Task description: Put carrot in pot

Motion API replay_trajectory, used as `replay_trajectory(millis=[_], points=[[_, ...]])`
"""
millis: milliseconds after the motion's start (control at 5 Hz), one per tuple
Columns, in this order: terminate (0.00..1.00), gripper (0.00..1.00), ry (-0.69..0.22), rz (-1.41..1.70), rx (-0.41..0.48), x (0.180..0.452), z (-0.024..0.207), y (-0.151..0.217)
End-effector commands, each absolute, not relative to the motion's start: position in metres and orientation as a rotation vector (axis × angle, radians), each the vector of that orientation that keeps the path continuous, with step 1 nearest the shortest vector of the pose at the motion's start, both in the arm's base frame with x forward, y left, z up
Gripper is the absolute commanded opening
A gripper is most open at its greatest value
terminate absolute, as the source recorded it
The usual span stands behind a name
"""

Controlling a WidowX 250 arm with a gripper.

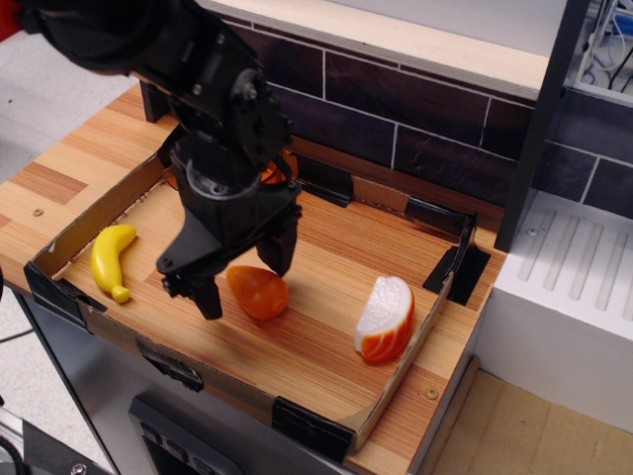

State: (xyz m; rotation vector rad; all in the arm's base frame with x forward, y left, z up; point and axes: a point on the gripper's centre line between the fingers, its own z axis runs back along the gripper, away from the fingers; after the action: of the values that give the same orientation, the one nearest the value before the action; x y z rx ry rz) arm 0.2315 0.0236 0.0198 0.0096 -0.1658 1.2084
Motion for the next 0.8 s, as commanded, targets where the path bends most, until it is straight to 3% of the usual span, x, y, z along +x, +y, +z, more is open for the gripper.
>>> replay_trajectory(millis=[0,400,600], points=[[0.00,1.00,-0.199,1.204,0.035,0.240,0.014,0.015],[0.00,1.00,-0.198,1.206,0.082,0.241,0.001,0.016],[0.00,0.00,-0.207,1.196,0.082,0.242,0.002,0.018]])
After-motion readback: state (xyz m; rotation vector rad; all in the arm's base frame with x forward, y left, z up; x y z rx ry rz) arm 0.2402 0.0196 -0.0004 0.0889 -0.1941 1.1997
